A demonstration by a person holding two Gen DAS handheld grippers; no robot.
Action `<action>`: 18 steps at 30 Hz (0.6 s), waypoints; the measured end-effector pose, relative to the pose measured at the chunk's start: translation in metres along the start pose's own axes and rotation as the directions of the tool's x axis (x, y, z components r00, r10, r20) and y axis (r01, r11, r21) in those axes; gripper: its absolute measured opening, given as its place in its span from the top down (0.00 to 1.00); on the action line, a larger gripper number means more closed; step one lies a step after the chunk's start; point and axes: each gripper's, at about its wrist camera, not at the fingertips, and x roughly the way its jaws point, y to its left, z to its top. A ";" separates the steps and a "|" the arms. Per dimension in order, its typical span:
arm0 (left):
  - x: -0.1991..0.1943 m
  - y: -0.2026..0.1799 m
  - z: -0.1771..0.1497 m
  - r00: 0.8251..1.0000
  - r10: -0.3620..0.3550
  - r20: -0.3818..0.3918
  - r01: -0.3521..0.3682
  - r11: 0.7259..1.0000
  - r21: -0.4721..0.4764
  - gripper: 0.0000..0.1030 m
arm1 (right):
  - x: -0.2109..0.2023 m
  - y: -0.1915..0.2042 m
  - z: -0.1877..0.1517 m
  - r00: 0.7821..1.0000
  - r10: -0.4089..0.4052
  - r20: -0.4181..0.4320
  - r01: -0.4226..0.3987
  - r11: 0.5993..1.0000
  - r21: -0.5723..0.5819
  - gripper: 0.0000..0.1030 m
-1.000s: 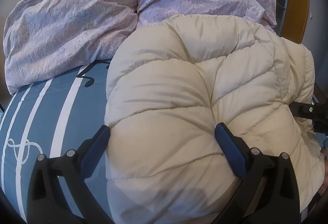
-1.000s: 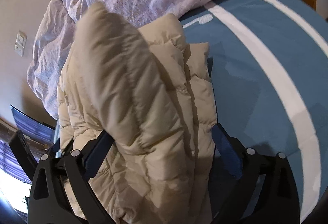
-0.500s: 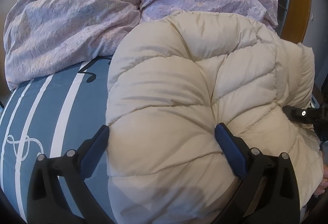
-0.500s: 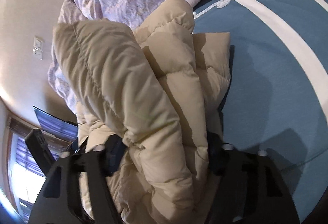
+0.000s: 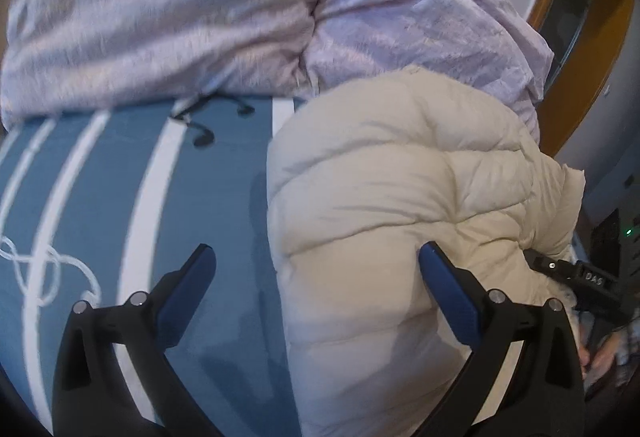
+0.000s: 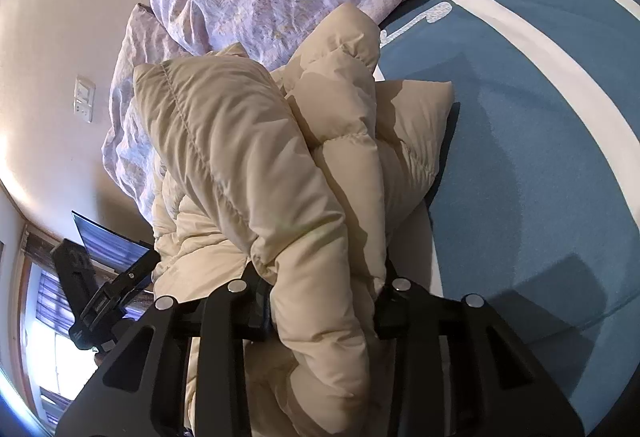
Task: Fold large clothes
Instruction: 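Lift the held jacket end with both tools and roll it over the bundle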
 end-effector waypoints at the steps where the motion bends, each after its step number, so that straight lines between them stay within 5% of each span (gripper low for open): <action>1: 0.003 0.003 -0.001 1.000 -0.015 -0.015 0.015 1.000 -0.014 0.02 | 0.000 0.001 0.000 1.000 0.000 -0.001 0.000 1.000 0.001 0.68; 13: 0.044 0.021 -0.013 0.946 -0.302 -0.117 0.273 0.938 -0.213 0.23 | 0.003 -0.003 0.003 1.000 0.023 -0.010 -0.023 0.999 0.031 0.68; 18: 0.036 0.023 -0.015 0.929 -0.362 -0.074 0.338 0.914 -0.223 0.55 | 0.001 0.004 0.003 0.999 0.051 0.000 -0.051 0.999 0.014 0.71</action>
